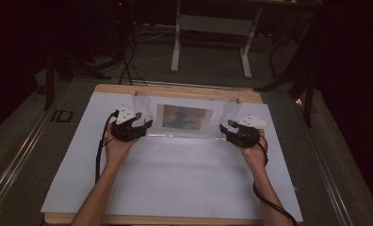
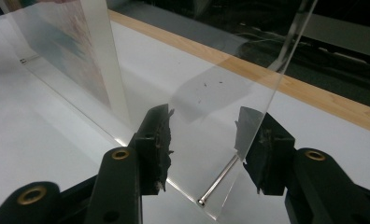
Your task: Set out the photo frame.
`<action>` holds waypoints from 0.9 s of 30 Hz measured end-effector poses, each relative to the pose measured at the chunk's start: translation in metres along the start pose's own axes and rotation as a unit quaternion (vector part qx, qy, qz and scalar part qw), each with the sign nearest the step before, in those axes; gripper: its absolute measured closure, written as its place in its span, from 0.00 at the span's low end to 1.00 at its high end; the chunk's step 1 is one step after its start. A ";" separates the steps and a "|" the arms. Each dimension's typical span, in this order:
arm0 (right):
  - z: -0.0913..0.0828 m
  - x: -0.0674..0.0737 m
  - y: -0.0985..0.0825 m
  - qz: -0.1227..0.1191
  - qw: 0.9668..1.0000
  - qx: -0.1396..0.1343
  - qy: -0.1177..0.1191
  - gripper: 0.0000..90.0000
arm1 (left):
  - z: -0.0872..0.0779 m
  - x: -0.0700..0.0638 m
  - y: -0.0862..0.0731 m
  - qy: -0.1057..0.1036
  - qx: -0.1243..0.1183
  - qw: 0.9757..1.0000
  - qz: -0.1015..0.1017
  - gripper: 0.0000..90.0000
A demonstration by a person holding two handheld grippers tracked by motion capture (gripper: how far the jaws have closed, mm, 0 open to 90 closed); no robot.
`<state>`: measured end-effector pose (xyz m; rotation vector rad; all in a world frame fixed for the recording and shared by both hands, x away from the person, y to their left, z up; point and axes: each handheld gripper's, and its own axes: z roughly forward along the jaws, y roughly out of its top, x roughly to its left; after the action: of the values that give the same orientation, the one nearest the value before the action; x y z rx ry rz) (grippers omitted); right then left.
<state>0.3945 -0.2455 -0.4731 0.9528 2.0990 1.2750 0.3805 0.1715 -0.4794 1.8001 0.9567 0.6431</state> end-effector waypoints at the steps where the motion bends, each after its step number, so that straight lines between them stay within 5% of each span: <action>1: 0.000 0.000 0.000 0.003 1.000 0.002 0.001 0.60 | 0.000 0.000 0.000 0.000 0.001 1.000 -0.001 0.48; 27: -0.008 -0.002 0.003 0.021 1.000 0.017 0.014 0.60 | -0.006 -0.006 0.008 -0.006 0.020 1.000 -0.012 0.48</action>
<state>0.3908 -0.2504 -0.4669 1.0042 2.1392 1.2832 0.3755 0.1679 -0.4699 1.8226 0.9883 0.6006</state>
